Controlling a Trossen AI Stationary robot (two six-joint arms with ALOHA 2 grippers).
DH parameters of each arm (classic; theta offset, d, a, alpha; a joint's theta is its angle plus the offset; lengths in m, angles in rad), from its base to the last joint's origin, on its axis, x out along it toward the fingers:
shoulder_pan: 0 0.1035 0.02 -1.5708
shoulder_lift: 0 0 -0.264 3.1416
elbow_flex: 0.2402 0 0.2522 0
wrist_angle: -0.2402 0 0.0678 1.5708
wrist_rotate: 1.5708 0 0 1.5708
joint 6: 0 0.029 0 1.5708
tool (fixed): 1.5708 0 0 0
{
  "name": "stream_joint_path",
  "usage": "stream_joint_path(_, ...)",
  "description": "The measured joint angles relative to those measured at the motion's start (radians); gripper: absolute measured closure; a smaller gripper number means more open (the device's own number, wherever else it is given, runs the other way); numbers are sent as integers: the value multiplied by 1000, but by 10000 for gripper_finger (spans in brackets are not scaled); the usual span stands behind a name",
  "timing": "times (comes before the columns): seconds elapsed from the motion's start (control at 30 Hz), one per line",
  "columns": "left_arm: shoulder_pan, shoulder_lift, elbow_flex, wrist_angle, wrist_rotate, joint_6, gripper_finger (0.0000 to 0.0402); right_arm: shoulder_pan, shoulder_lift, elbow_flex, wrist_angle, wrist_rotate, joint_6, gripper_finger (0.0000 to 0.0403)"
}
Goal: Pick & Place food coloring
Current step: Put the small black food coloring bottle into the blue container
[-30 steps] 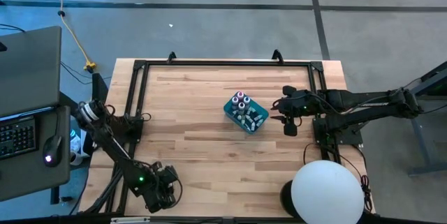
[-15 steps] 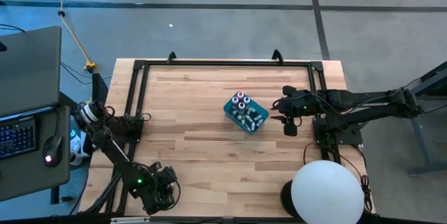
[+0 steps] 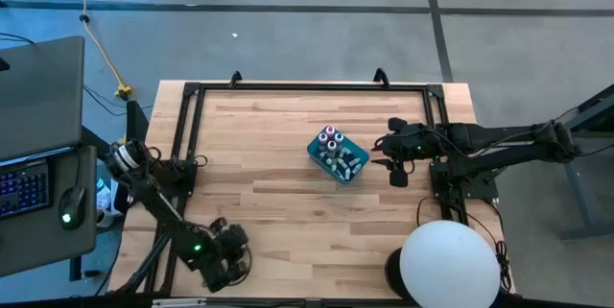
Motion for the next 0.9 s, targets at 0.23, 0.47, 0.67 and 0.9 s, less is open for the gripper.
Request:
stream_joint_path(0.23, 217, -1, 40, 13, -90, 122, 320, 0, 0, 0, 48, 0, 0, 254)
stream_joint_path(0.47, 588, -2, 51, 445, 47, 683, 316, 0, 0, 0, 69, 0, 0, 254)
stream_joint_path(0.67, 805, -4, 54, 905, 240, 1217, 315, 0, 0, 0, 59, 0, 0, 254)
stream_joint_path(0.9, 943, -4, 54, 933, 327, 1180, 314, 0, 0, 0, 55, 0, 9, 254)
